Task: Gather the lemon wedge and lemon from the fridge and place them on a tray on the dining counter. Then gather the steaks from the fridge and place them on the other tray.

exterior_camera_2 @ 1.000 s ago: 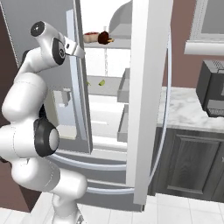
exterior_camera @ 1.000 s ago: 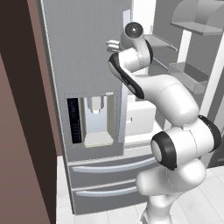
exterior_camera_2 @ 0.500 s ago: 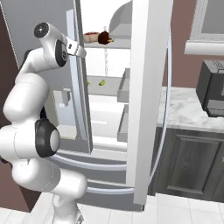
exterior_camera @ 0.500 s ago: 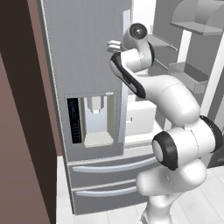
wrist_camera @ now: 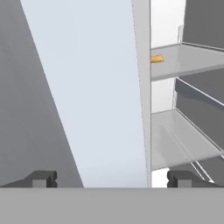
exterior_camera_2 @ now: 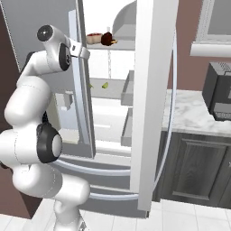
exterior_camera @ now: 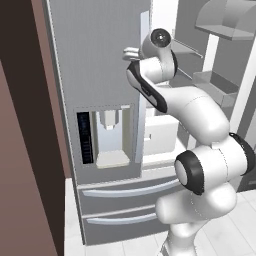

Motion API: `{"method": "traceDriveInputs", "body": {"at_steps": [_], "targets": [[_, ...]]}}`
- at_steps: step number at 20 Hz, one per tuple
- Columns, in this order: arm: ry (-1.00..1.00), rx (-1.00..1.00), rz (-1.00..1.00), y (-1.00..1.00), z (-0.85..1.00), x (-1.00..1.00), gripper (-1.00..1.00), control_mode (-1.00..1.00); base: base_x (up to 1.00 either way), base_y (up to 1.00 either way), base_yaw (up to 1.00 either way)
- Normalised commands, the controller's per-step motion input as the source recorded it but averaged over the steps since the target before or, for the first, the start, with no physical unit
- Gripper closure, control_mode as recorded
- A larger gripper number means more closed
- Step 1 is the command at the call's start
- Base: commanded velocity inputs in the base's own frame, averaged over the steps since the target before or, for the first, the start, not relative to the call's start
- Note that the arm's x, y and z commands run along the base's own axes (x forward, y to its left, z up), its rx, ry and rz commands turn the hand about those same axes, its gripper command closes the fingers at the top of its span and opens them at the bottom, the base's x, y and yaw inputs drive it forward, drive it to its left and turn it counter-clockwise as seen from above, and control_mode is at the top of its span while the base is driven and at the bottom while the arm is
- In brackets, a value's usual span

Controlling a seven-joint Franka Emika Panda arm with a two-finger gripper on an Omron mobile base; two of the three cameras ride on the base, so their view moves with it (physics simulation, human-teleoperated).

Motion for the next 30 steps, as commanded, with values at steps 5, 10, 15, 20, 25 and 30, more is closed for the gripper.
{"method": "traceDriveInputs", "body": {"at_steps": [5, 10, 15, 20, 25, 30], "targets": [[0.0, -0.05, 0.0, 0.0, -0.34, 0.25, 1.0, -1.0, 0.0, 0.0, 0.0], [0.0, -0.01, 0.0, 0.0, -0.29, 0.32, 1.0, -1.0, 0.0, 0.0, 0.0], [0.0, 0.0, 0.0, 0.0, -0.22, 0.33, 1.0, -1.0, 0.0, 0.0, 0.0], [-0.01, 0.0, 0.0, 0.08, -0.03, -0.01, 1.0, -1.0, 0.0, 0.0, 0.0], [-0.01, 0.0, 0.0, 0.37, 0.0, -0.46, 1.0, -1.0, 0.0, 0.0, 0.0], [0.0, 0.0, 0.0, 0.54, 0.0, -0.63, 1.0, -1.0, 0.0, 0.0, 0.0]]}}
